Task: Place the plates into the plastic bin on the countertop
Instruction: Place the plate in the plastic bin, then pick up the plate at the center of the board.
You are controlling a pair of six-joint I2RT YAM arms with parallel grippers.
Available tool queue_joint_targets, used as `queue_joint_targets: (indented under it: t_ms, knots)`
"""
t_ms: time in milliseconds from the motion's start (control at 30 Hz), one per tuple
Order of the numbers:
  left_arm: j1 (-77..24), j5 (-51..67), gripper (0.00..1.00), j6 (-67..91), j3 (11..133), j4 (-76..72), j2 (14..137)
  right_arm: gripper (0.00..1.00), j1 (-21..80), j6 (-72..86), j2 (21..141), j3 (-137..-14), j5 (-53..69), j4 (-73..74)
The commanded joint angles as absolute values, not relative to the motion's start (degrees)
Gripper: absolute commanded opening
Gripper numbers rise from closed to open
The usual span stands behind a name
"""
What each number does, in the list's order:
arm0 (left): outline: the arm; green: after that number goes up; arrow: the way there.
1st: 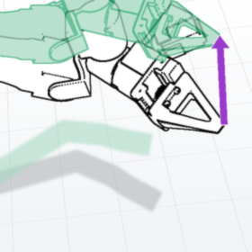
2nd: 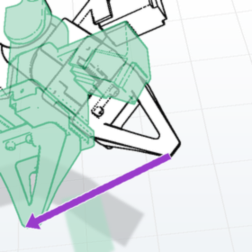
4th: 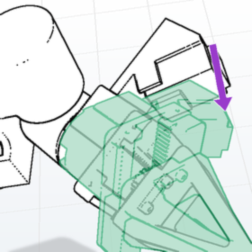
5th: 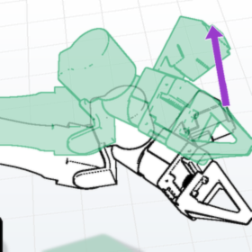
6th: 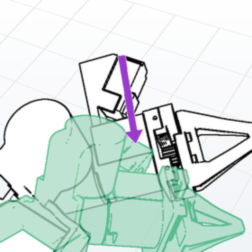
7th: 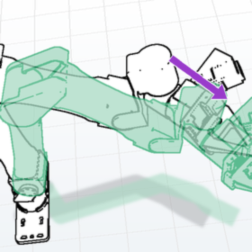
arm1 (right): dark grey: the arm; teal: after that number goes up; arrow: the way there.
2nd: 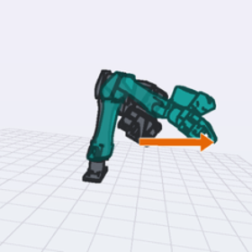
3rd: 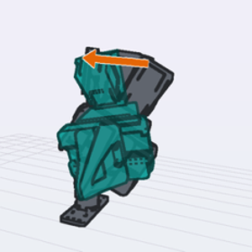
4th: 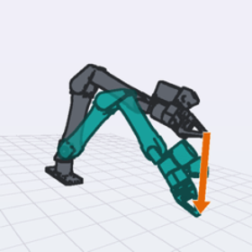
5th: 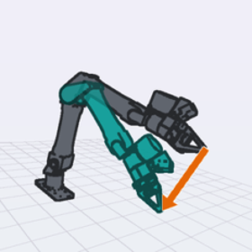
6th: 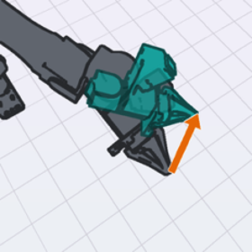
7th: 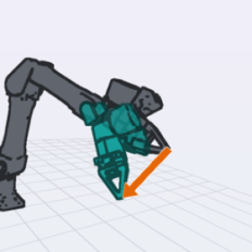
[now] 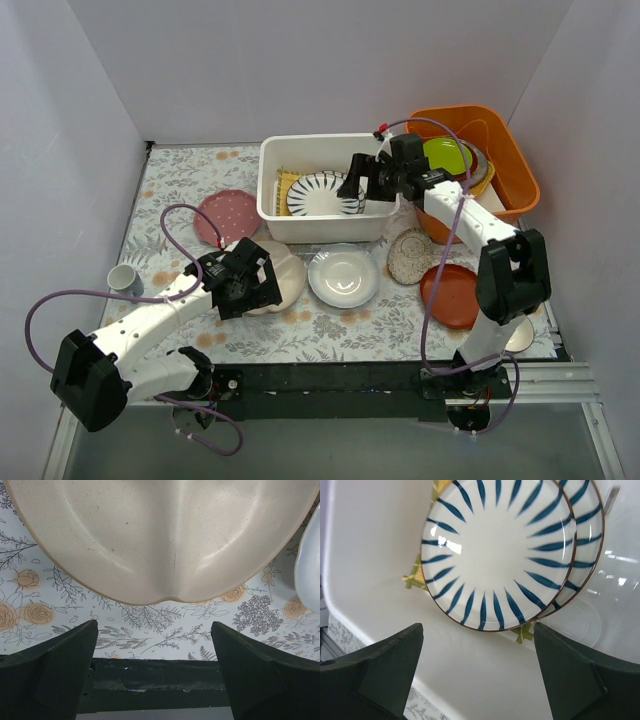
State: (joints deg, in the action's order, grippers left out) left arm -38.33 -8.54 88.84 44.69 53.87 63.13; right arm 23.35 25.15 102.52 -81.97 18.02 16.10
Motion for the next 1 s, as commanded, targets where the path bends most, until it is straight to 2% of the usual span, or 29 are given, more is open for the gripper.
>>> queue_joint_targets:
  t_ms: [0, 167, 267, 467, 667, 767, 833, 967]
  knots:
    - [-38.14, -8.26, 0.97, 88.24, 44.74, 53.17, 61.61, 0.98, 22.32, 21.01, 90.9, -78.59, 14.93, 9.16]
    - [-38.14, -8.17, 0.97, 87.98, 45.0, 52.82, 62.23, 0.98, 22.32, 20.22, 75.7, -68.13, 12.06, -5.25]
    - [-38.14, -7.74, 0.97, 87.54, 45.26, 52.21, 62.23, 0.98, 22.24, 21.43, 66.9, -61.27, 8.55, -8.26]
    - [-38.14, -7.12, 0.98, 86.57, 46.49, 50.89, 62.93, 0.98, 22.24, 24.44, 59.25, -61.44, 6.84, 6.4]
    - [-38.14, -6.24, 0.98, 85.96, 47.9, 49.57, 64.07, 0.98, 22.32, 19.78, 47.83, -50.21, 9.85, 0.8]
    - [-38.14, -4.93, 0.98, 85.43, 48.43, 48.35, 64.16, 0.98, 22.32, 20.29, 39.83, -45.18, 1.7, 0.7]
    - [-38.14, -3.09, 0.98, 84.64, 48.78, 46.33, 64.16, 0.98, 22.32, 22.67, 37.28, -46.31, -3.56, 9.87]
    - [-38.23, 1.13, 0.98, 82.8, 49.39, 41.84, 63.54, 0.98, 22.15, 21.62, 40.33, -51.94, -3.43, 26.05]
